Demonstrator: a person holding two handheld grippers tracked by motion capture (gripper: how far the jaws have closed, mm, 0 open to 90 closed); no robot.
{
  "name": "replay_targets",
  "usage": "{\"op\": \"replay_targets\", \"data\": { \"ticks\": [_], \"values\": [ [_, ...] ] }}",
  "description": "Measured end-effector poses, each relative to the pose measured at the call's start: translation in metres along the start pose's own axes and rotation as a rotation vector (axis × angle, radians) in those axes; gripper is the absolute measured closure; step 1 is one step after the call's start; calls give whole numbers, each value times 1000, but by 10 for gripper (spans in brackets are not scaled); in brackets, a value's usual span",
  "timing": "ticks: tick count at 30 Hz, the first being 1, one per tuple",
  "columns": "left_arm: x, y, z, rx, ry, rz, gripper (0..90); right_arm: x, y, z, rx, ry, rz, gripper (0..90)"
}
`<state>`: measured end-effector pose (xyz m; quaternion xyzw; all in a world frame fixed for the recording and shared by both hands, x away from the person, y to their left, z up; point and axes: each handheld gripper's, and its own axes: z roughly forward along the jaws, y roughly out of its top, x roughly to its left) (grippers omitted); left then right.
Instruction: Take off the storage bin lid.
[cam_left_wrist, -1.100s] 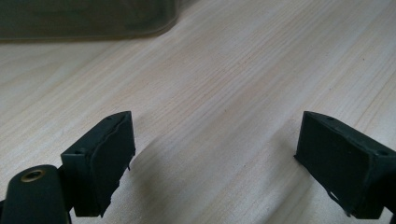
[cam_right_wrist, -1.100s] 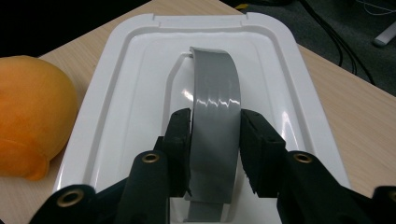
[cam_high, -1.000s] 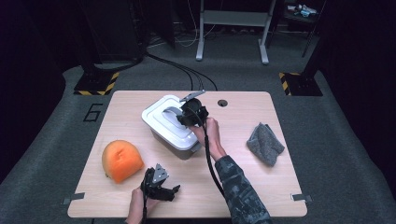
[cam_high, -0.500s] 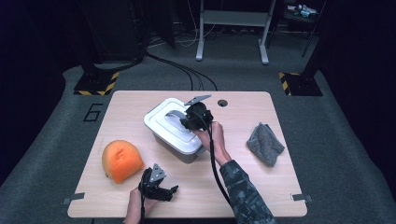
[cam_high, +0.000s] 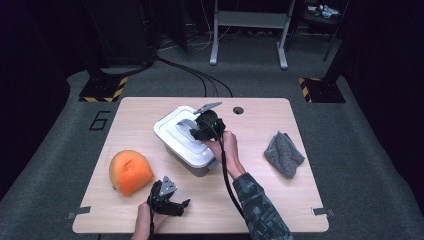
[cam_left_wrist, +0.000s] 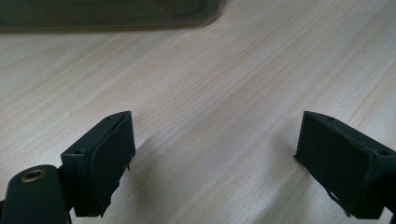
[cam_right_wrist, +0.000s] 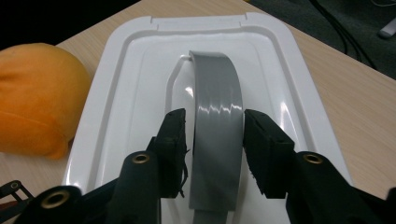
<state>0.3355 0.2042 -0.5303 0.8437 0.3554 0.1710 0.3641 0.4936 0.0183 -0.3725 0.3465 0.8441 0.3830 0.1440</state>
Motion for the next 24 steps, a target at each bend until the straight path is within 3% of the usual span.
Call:
{"op": "replay_targets", "data": {
  "ticks": [1, 3, 5, 7, 16, 24],
  "values": [
    [0, 0, 0, 1, 1, 3, 113, -2, 4, 1, 0, 21, -15, 579],
    [0, 0, 0, 0, -2, 0, 113, -3, 10, 5, 3, 5, -33, 582],
    [0, 0, 0, 5, -3, 3, 113, -5, 17, 8, 4, 37, -65, 616],
    [0, 0, 0, 4, -5, 5, 113, -5, 23, 12, 17, 38, -89, 647],
    [0, 0, 0, 1, -9, 0, 113, -8, 21, 18, 47, 54, -62, 650],
    [0, 0, 0, 4, -6, 5, 113, 3, 18, 17, 26, -44, 32, 669]
  ]
}}
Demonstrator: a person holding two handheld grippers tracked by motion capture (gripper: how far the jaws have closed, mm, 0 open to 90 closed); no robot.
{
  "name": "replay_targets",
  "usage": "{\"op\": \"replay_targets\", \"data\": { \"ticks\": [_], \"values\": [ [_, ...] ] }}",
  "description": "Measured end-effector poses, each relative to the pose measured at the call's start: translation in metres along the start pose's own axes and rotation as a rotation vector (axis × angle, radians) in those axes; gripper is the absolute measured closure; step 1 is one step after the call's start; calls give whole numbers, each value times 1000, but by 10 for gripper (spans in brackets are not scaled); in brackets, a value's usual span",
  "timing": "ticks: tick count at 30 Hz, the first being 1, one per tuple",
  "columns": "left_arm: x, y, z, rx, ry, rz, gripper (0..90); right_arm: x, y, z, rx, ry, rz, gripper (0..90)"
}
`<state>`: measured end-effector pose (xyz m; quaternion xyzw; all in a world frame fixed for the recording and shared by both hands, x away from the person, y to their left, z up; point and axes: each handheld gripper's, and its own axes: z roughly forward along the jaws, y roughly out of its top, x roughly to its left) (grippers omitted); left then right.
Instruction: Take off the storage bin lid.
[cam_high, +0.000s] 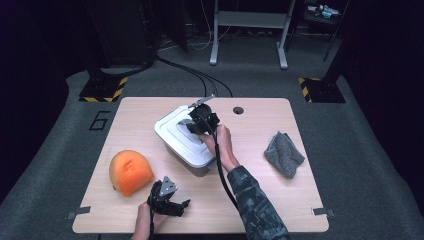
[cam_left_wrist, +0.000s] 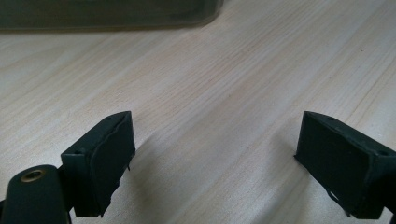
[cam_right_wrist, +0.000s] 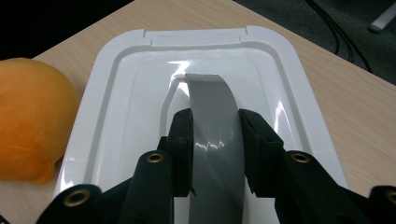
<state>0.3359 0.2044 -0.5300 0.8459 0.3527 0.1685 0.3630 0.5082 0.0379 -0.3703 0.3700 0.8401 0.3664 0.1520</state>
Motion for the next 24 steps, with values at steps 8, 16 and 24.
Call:
{"op": "replay_targets", "data": {
  "ticks": [8, 16, 24],
  "values": [
    [0, 0, 0, 5, -6, -2, 113, 14, 1, 3, -10, -67, 51, 669],
    [0, 0, 0, 2, -2, 1, 113, 18, 4, 7, -18, -106, 25, 670],
    [1, 0, 0, 5, -6, -1, 113, 19, 4, 5, -18, -96, 21, 670]
  ]
}}
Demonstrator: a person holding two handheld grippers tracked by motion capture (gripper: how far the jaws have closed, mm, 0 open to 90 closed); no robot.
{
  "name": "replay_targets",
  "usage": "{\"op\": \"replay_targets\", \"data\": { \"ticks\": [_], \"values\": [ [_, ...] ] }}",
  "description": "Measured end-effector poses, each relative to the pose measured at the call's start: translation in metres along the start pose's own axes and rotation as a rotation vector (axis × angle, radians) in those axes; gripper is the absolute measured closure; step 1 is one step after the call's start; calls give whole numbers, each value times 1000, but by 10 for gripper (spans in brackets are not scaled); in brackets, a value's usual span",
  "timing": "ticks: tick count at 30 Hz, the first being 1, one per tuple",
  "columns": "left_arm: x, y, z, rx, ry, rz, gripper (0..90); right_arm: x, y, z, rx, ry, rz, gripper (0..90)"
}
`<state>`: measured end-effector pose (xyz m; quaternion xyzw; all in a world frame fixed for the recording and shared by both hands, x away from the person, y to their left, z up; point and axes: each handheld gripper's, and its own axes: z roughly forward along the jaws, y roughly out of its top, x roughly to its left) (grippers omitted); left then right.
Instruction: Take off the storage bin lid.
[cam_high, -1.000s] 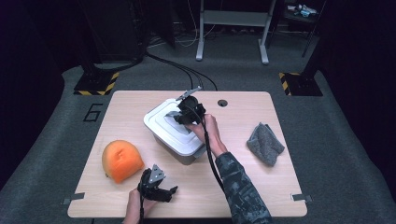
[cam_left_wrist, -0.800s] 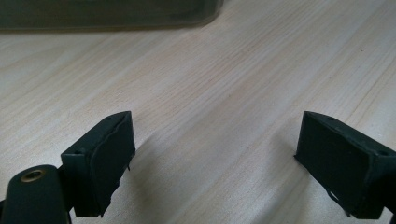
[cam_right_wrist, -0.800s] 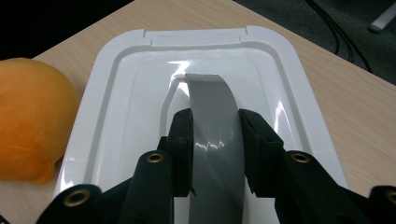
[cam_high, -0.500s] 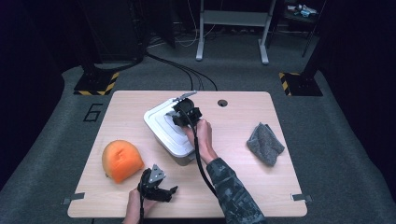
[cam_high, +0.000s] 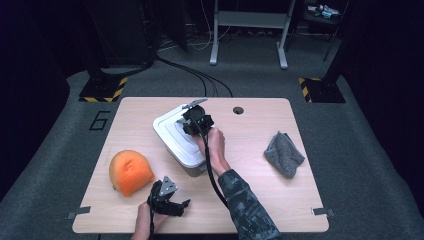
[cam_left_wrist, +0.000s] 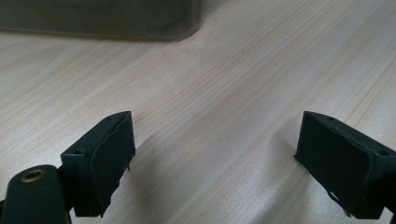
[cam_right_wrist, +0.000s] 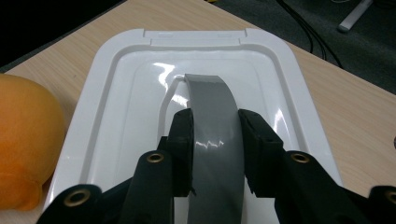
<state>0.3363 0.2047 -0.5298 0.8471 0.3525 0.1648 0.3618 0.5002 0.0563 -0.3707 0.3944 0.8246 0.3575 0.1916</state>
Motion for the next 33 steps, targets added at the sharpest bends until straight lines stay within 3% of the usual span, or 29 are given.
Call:
{"op": "replay_targets", "data": {
  "ticks": [6, 23, 24, 28, 31, 32, 33],
  "values": [
    [0, 0, 0, 0, -5, -6, 113, 2, 3, -6, -7, -7, -10, 670],
    [0, 0, 0, -1, -4, -6, 112, -13, 5, -20, -46, 4, -2, 669],
    [0, 0, 0, -1, -4, -6, 112, -12, 5, -22, -37, 4, 14, 669],
    [0, 0, 0, -1, -4, -6, 112, -17, 5, -25, -54, 0, -6, 669],
    [0, 0, 0, -1, -4, -6, 112, -19, 5, -29, -49, -2, 27, 669],
    [0, 0, 0, -1, -4, -6, 112, -22, 5, -29, -58, -1, 5, 669],
    [0, 0, 0, -1, -3, -6, 112, -23, 5, -31, -58, -2, 15, 669]
  ]
}}
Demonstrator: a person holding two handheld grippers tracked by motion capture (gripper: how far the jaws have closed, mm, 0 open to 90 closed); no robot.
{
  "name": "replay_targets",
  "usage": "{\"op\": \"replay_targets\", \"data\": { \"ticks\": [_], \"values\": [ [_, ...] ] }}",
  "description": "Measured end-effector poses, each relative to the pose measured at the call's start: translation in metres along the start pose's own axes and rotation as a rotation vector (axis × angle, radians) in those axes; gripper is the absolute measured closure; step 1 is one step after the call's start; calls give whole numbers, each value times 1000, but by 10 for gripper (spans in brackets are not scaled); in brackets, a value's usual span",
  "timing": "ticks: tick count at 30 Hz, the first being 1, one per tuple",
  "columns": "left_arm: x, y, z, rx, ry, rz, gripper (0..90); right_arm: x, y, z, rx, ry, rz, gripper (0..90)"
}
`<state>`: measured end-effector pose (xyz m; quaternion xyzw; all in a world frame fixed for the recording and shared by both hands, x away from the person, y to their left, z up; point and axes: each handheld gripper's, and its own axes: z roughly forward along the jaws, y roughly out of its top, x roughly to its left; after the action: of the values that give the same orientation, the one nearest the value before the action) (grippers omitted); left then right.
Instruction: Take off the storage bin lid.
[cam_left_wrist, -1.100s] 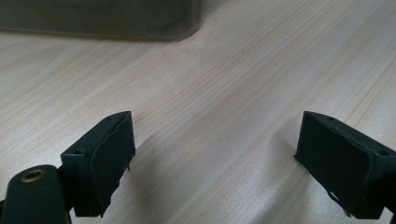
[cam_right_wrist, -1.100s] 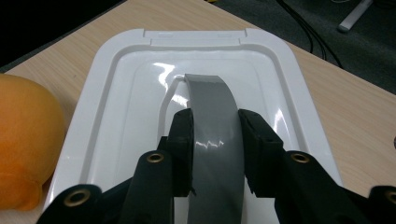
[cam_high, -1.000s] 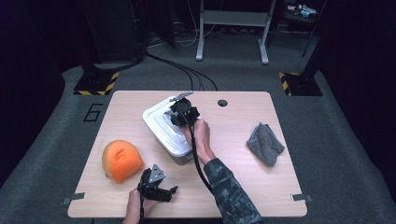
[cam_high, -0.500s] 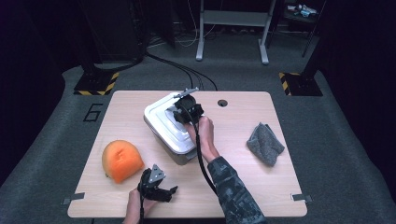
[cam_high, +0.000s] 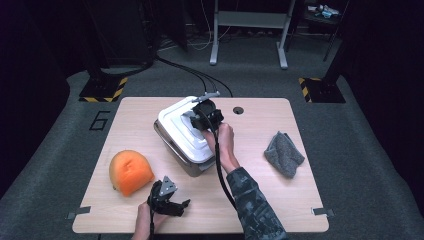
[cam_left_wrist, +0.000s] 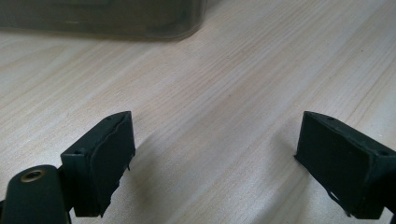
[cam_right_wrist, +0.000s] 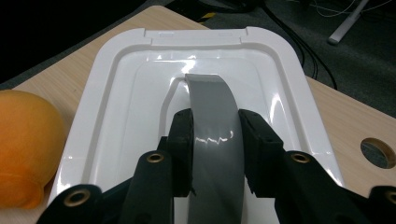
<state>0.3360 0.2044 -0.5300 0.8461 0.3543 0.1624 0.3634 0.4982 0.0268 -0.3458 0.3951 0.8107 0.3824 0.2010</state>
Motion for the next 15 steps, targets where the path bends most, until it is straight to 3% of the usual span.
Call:
{"op": "replay_targets", "data": {
  "ticks": [15],
  "values": [
    [0, 0, 0, 1, -2, 0, 112, -24, 0, -20, -22, -35, 34, 669]
  ]
}}
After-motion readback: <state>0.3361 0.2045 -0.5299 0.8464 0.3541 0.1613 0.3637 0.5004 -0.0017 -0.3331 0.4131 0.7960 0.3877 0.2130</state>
